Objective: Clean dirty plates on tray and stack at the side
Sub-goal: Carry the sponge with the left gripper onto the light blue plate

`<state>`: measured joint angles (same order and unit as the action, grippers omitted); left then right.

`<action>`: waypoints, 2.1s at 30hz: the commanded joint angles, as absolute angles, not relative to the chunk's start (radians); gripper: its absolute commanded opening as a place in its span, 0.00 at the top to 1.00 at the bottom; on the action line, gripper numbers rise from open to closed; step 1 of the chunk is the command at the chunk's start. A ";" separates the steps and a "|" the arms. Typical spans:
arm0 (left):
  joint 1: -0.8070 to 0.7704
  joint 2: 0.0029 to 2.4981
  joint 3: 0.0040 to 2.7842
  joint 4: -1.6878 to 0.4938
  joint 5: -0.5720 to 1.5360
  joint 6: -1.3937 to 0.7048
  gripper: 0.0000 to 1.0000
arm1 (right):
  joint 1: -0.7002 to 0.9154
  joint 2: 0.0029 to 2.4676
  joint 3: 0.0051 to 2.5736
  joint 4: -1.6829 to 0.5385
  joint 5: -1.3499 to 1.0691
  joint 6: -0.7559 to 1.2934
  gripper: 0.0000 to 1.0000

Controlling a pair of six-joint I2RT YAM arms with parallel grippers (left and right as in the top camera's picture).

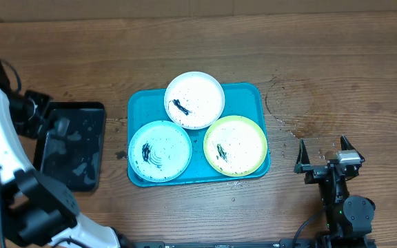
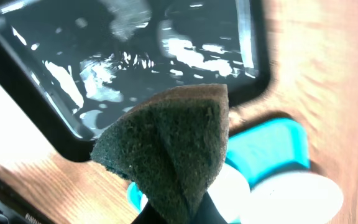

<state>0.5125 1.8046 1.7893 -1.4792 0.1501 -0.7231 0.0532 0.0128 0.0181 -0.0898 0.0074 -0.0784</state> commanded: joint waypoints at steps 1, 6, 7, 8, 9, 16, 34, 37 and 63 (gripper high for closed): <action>0.405 1.732 1.821 -1.499 0.123 -0.696 0.96 | 0.058 0.007 0.008 -0.083 0.009 -0.079 0.00; 0.223 1.734 1.800 -1.521 0.123 -0.645 0.96 | 0.058 0.007 0.008 -0.083 0.009 -0.079 0.00; 0.168 1.739 1.785 -1.521 0.123 -0.628 0.96 | 0.058 0.007 0.008 -0.083 0.009 -0.079 0.00; 0.134 1.740 1.775 -1.521 0.123 -0.620 0.96 | 0.058 0.007 0.008 -0.083 0.009 -0.079 0.00; 0.085 1.745 1.753 -1.517 0.123 -0.607 0.96 | 0.058 0.007 0.008 -0.083 0.009 -0.079 0.00; -0.209 1.746 1.469 -1.304 0.122 -0.604 0.96 | 0.058 0.007 0.008 -0.083 0.009 -0.079 0.00; -0.400 1.746 1.204 -0.989 -0.082 -0.597 0.96 | 0.058 0.007 0.008 -0.083 0.009 -0.079 0.00; -0.400 1.747 1.197 -0.986 -0.081 -0.597 0.87 | 0.058 0.007 0.008 -0.083 0.009 -0.079 0.00; -0.162 1.677 1.683 -1.234 -0.077 -0.622 0.00 | 0.058 0.007 0.008 -0.083 0.009 -0.079 0.00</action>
<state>-0.2028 1.6993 1.6512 -1.2270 -0.0753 -0.6006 0.0532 0.0128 0.0181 -0.0898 0.0071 -0.0784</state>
